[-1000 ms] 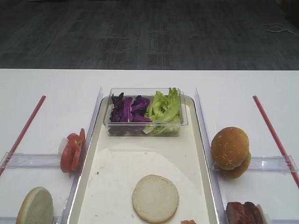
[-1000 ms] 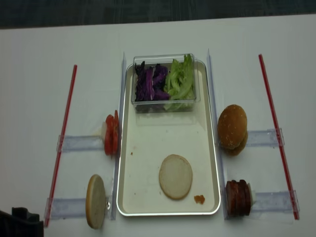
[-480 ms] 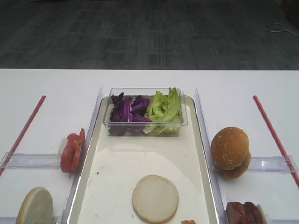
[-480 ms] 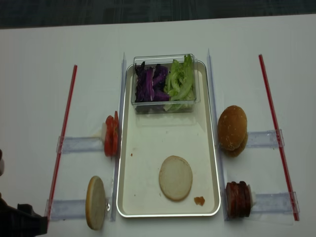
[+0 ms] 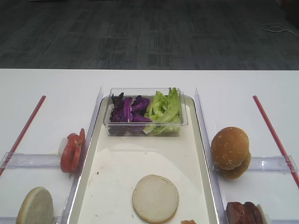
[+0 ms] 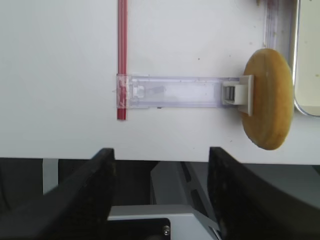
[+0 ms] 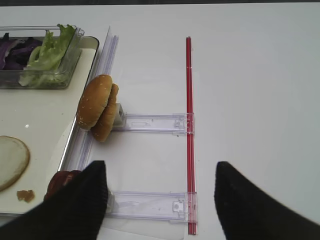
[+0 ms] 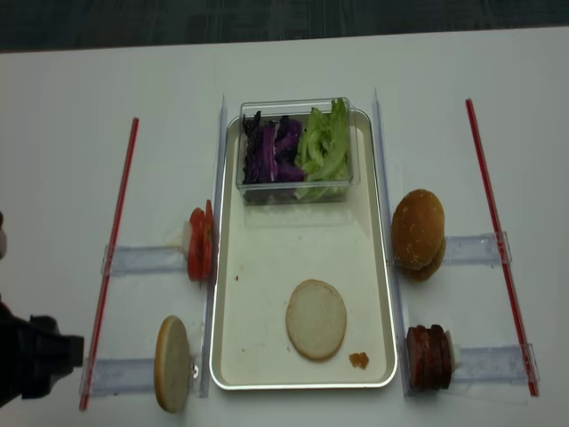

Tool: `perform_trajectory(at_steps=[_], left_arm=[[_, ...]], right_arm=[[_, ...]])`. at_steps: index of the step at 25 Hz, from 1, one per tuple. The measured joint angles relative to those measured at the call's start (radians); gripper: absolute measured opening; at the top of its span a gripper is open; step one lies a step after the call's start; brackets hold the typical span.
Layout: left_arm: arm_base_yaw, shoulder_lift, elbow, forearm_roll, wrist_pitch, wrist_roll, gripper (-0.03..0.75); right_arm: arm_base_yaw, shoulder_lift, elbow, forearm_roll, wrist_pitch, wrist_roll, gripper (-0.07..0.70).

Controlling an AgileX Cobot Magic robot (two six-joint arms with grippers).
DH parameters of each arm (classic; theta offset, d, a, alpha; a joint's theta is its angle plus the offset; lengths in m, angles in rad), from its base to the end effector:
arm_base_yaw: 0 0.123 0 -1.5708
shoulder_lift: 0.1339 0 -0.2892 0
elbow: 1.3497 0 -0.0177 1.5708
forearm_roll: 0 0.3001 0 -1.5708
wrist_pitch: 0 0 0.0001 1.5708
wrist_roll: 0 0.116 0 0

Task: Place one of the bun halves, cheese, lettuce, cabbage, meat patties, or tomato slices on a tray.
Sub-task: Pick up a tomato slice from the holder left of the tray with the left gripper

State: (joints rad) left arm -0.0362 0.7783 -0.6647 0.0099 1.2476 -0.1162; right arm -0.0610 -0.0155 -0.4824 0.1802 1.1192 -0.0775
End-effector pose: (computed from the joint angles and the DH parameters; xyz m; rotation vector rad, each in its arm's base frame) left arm 0.1572 -0.0046 0.2505 -0.1113 2.8427 -0.0184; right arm 0.0531 0.0155 0.2799 -0.0318 2.0934 0.1341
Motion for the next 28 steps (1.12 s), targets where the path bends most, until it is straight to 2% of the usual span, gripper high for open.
perform_trajectory(at_steps=[14, 28], left_arm=[[0.0, 0.251, -0.112, 0.0, -0.015, 0.032, 0.42], [-0.004, 0.409, -0.136, 0.002, -0.12, 0.048, 0.42]], right_arm=[[0.0, 0.0, 0.0, 0.0, 0.0, 0.0, 0.468], [0.0, 0.0, 0.0, 0.0, 0.002, 0.0, 0.468]])
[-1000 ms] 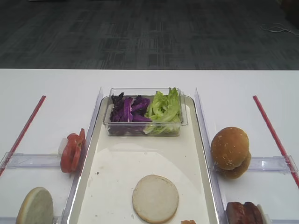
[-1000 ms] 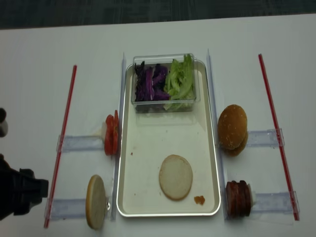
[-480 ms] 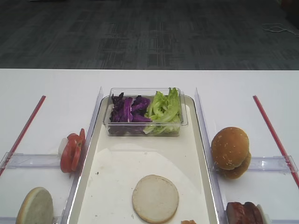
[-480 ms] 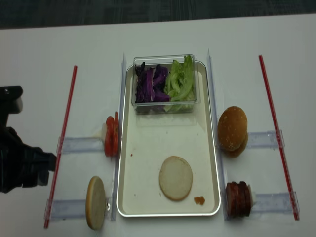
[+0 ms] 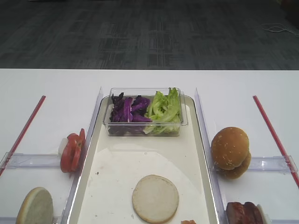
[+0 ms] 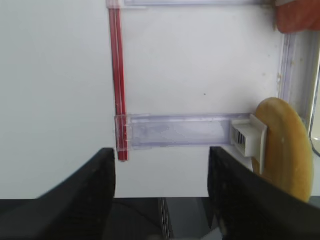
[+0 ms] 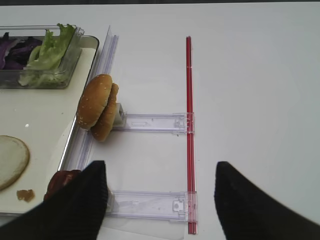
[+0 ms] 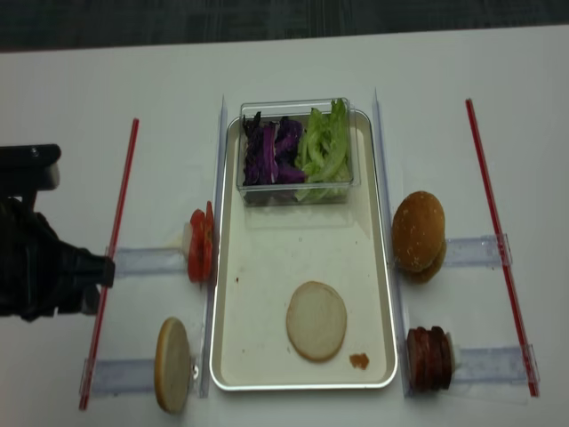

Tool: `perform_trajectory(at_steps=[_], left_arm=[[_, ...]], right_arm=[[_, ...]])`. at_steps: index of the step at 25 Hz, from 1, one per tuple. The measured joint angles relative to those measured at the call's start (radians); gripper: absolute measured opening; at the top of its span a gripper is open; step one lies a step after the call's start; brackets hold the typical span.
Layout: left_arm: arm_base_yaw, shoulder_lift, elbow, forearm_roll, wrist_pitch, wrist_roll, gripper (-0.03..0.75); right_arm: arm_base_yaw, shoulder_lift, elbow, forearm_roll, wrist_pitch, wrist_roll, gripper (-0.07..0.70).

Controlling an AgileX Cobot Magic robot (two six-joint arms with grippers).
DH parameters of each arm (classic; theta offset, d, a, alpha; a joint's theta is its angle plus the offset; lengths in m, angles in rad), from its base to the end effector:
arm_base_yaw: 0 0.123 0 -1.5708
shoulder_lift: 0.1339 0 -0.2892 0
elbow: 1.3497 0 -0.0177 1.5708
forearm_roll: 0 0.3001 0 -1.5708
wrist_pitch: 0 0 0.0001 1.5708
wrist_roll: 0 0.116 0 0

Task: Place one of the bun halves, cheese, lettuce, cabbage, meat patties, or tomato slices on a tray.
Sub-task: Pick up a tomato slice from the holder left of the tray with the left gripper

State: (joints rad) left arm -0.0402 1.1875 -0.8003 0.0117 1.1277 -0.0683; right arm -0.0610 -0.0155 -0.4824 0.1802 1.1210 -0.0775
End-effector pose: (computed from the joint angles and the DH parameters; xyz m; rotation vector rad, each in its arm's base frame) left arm 0.2368 -0.0083 0.2167 -0.0357 2.9979 0.0047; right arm 0.0530 0.0155 0.2797 -0.0320 2.0952 0.1343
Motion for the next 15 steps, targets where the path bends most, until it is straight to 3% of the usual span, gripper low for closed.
perform_trajectory(at_steps=[15], left_arm=[[0.0, 0.205, -0.156, 0.0, -0.051, 0.0, 0.42]], right_arm=[[0.0, 0.0, 0.0, 0.0, 0.0, 0.0, 0.468]])
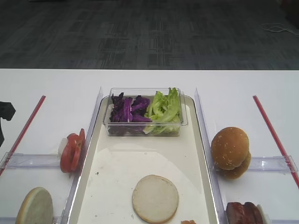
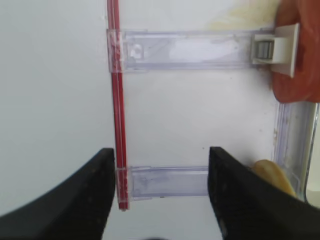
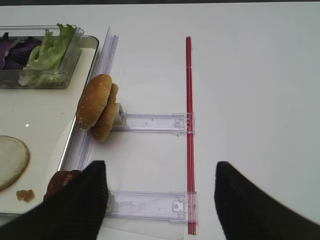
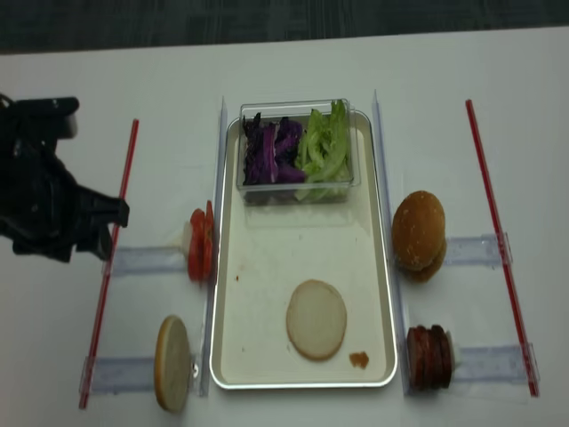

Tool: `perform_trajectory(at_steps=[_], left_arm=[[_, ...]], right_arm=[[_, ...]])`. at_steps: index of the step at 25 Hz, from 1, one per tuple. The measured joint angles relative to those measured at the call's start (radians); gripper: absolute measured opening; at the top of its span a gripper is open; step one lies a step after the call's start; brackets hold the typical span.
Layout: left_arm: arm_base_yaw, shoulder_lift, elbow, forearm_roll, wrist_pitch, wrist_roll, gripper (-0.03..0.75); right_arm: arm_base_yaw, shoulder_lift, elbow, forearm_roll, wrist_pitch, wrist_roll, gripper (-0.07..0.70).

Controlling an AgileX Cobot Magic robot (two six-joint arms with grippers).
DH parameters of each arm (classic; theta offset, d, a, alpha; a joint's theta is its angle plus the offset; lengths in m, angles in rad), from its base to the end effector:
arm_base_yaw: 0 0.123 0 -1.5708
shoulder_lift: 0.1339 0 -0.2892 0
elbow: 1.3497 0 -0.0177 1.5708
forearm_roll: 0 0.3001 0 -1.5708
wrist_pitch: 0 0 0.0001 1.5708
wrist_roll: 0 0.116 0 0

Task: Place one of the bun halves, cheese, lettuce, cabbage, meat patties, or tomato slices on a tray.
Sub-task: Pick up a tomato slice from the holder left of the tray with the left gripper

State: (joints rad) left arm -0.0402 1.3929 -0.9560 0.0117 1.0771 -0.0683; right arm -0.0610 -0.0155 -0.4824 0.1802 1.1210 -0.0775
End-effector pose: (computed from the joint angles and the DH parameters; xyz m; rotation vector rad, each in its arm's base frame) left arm 0.2916 -0.0105 0.2109 -0.0349 2.9970 0.0043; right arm 0.0530 0.0155 0.2797 -0.0320 2.0952 0.1343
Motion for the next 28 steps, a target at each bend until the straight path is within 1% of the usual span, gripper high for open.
perform_trajectory(at_steps=[6, 8, 13, 19, 24, 28], left_arm=[[0.0, 0.082, -0.051, 0.0, -0.008, 0.0, 0.42], [0.0, 0.097, -0.062, 0.0, -0.02, 0.0, 0.42], [0.0, 0.117, -0.066, -0.002, -0.074, 0.0, 0.4], [-0.004, 0.139, -0.072, -0.026, -0.085, 0.0, 0.38], [-0.057, 0.141, -0.072, -0.034, -0.094, -0.005, 0.379], [-0.116, 0.141, -0.072, -0.034, -0.113, -0.061, 0.379]], right_arm=[[0.0, 0.0, 0.0, 0.0, 0.0, 0.0, 0.468], [0.0, 0.0, 0.0, 0.0, 0.0, 0.0, 0.468], [0.0, 0.0, 0.0, 0.0, 0.0, 0.0, 0.468], [0.0, 0.0, 0.0, 0.0, 0.0, 0.0, 0.468], [0.0, 0.0, 0.0, 0.0, 0.0, 0.0, 0.468], [0.0, 0.0, 0.0, 0.0, 0.0, 0.0, 0.468]])
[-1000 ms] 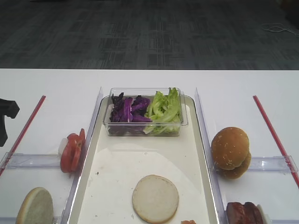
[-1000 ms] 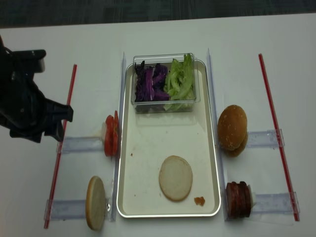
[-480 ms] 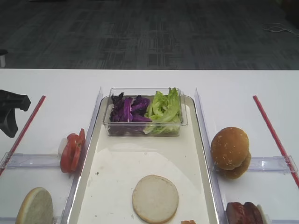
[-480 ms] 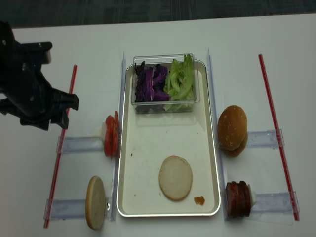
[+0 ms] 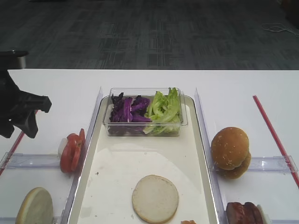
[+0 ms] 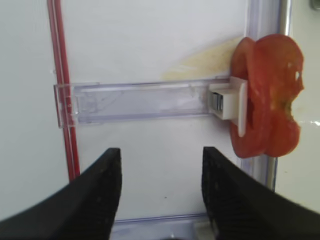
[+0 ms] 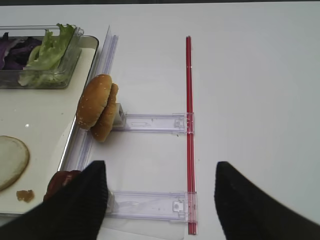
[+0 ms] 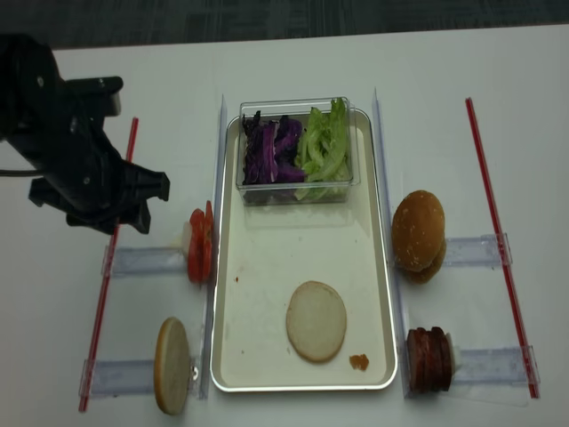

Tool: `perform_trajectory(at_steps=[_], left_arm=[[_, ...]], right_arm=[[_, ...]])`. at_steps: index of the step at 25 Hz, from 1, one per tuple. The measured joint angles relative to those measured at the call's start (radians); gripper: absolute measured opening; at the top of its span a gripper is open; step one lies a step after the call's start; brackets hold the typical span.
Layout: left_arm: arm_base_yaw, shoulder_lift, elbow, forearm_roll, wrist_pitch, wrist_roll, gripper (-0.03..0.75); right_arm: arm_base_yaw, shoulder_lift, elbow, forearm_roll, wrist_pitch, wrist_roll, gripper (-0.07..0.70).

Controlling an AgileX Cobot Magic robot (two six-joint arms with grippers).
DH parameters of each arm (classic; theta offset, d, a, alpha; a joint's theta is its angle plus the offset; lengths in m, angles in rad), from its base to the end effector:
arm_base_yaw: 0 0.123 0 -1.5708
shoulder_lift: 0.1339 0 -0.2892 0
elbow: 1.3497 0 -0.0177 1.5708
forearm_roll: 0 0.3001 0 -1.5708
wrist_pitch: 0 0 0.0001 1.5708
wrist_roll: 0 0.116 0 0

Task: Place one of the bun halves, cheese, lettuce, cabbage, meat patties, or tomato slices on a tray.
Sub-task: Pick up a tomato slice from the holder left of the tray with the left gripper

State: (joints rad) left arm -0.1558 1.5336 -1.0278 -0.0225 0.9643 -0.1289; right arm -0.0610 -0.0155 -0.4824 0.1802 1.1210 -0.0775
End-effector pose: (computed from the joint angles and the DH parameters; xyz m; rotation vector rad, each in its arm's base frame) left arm 0.3265 -0.0535 0.1911 0.0234 2.9575 -0.0684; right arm 0.0530 0.0155 0.2797 -0.0320 2.0952 0.1343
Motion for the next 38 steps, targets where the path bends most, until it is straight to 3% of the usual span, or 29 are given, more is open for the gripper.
perform_trajectory(at_steps=[10, 16, 26, 32, 38], left_arm=[[-0.12, 0.001, -0.01, 0.002, -0.031, -0.099, 0.378], [-0.208, 0.014, -0.088, 0.005, -0.033, -0.165, 0.378], [-0.342, 0.14, -0.206, 0.071, 0.019, -0.299, 0.378], [-0.369, 0.16, -0.211, 0.168, 0.027, -0.437, 0.356], [-0.369, 0.16, -0.211, 0.182, 0.027, -0.468, 0.319]], right_arm=[[0.0, 0.0, 0.0, 0.0, 0.0, 0.0, 0.468], [0.0, 0.0, 0.0, 0.0, 0.0, 0.0, 0.468], [0.0, 0.0, 0.0, 0.0, 0.0, 0.002, 0.468], [0.0, 0.0, 0.0, 0.0, 0.0, 0.002, 0.468], [0.0, 0.0, 0.0, 0.0, 0.0, 0.0, 0.468]])
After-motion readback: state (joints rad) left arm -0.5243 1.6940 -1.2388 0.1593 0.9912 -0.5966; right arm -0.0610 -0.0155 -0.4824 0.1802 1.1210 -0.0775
